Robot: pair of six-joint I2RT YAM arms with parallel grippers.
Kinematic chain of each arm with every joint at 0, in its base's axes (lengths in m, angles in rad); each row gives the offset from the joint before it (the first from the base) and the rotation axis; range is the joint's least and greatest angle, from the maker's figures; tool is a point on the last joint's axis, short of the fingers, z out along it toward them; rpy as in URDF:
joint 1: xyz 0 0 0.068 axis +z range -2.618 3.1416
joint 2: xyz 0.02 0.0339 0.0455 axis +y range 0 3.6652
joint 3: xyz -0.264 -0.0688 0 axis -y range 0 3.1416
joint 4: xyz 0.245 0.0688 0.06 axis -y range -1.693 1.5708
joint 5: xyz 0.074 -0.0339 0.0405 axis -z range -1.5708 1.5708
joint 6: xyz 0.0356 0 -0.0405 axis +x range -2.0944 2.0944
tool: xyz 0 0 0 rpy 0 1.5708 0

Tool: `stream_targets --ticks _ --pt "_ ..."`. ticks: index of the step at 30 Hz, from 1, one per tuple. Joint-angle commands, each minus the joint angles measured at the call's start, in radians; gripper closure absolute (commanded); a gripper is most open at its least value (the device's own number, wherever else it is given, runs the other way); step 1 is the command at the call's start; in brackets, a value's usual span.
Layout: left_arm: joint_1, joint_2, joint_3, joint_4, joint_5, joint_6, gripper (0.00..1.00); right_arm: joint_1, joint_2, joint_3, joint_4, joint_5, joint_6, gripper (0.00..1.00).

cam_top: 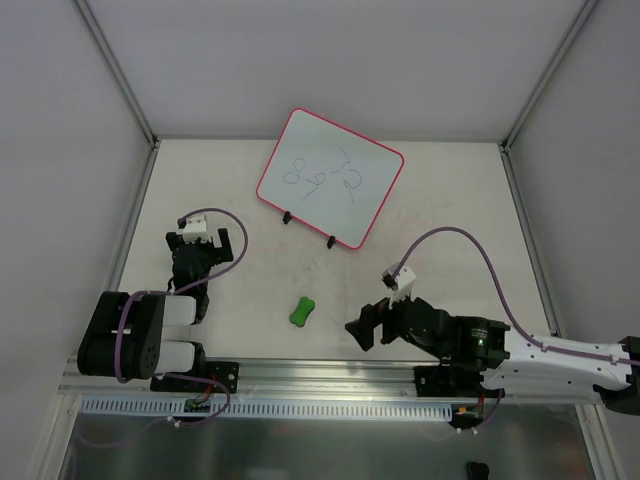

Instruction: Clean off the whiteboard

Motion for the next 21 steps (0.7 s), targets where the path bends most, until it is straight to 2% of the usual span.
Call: stream_targets --ticks 1,11,14,16,19,21 --pt "0.001 -0.005 0.022 0.046 0.015 -0.001 0.01 0.0 -0.046 0.043 -0.055 0.028 -0.031 0.01" --pt "0.001 -0.007 0.022 0.046 0.015 -0.001 0.01 0.0 -0.132 0.007 -0.067 0.019 -0.03 0.01" --pt "0.001 -0.01 0.021 0.049 0.015 -0.001 0.01 -0.006 -0.08 0.036 -0.066 -0.062 -0.05 0.01" --pt "0.0 -0.016 0.008 0.063 0.006 -0.004 0.01 -0.028 0.009 0.067 -0.066 -0.119 -0.047 0.01" --pt "0.0 -0.08 -0.01 0.054 -0.045 -0.004 0.01 -0.034 0.13 0.096 -0.048 -0.17 -0.045 0.01" --pt "0.001 -0.157 -0.018 -0.011 -0.065 -0.04 0.01 -0.039 0.178 0.104 0.0 -0.205 -0.045 0.01"
